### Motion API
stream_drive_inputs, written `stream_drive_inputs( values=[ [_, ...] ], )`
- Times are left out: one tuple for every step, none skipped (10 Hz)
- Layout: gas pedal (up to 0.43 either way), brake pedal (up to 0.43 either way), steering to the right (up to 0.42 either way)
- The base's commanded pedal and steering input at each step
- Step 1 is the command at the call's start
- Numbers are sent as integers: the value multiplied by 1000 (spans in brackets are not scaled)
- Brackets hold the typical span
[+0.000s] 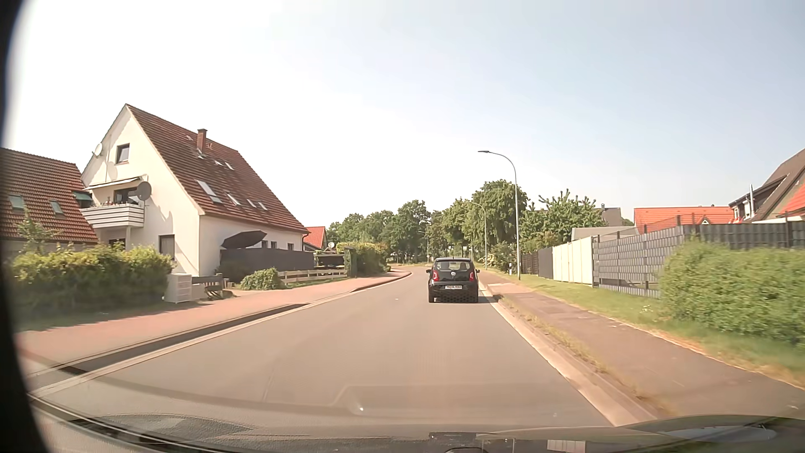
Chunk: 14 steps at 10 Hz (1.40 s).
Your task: Follow the waypoints while adhering to traffic rules and regulations
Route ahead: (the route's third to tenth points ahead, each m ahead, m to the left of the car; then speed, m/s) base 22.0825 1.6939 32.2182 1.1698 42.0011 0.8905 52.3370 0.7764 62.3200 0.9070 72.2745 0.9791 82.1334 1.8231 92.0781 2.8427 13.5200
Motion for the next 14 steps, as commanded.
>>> stream_drive_inputs(
  values=[
    [138,0,16],
    [138,0,15],
    [138,0,15],
    [138,0,14],
    [138,0,14],
    [138,0,13],
    [138,0,13],
    [150,0,14],
    [150,0,13],
    [157,0,13],
    [157,0,11],
    [157,0,10],
    [169,0,7],
    [169,0,6]
  ],
)
